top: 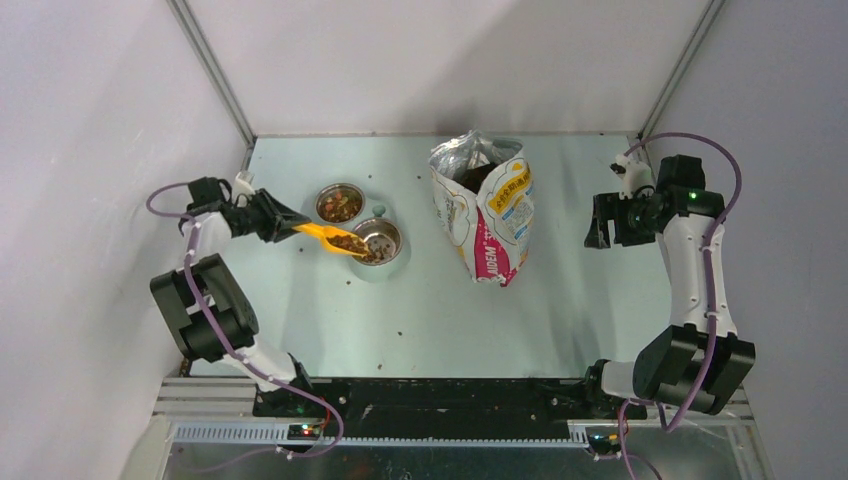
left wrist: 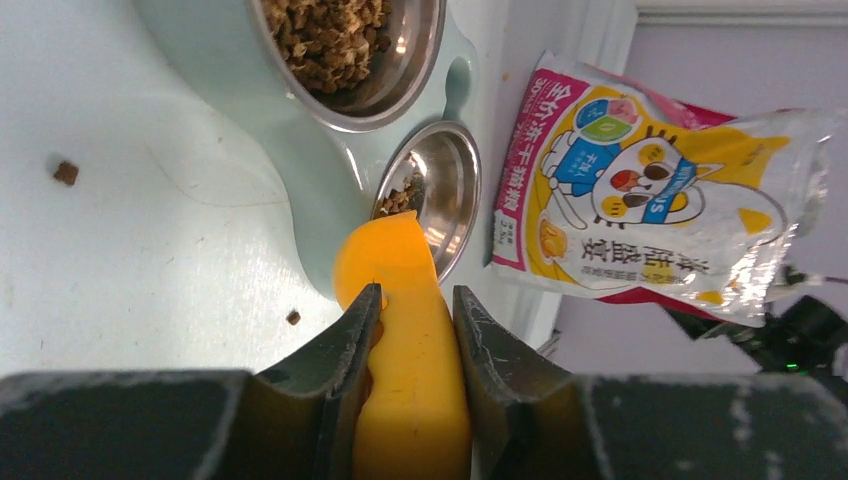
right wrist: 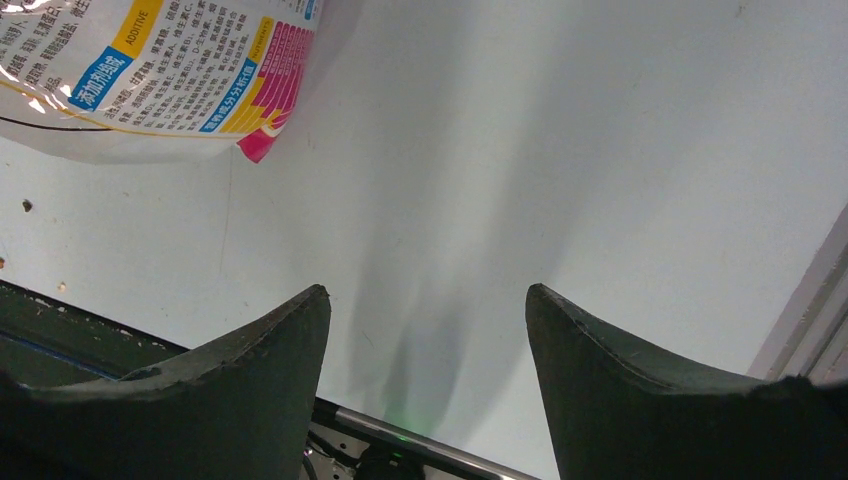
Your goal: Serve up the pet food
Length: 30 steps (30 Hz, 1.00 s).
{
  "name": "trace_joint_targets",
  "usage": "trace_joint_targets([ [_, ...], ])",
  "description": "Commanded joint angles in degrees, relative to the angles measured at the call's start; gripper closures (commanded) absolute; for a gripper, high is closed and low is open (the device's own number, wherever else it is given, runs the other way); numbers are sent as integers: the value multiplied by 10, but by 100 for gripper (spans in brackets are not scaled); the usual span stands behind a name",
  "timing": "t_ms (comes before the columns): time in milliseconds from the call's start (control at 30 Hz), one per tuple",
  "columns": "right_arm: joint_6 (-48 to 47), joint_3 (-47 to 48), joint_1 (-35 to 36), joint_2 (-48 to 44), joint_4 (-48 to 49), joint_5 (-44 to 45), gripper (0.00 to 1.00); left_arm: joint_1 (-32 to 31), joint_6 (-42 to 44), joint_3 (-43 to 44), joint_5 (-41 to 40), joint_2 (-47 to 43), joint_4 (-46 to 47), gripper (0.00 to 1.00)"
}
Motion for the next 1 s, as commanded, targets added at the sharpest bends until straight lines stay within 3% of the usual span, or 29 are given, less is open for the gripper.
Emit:
trace_joint_targets([
  [0,5,-2,-3,-20,16,-10,25,-55,71,46,-87,-16,-26,100],
  [300,9,-13,-6,-34,20,-14,25,-180,173,153,-259,-18,-83,100],
  [467,8,-23,-9,-42,21,-15,25,-244,225,192,-300,-21,-105,100],
  [767,11,-23,-14,-47,24,-20,25,-304,284,220,-335,-72,-103,100],
  [967,16,-24,-14,-47,25,-25,25,-325,270,240,-366,-75,-109,100],
])
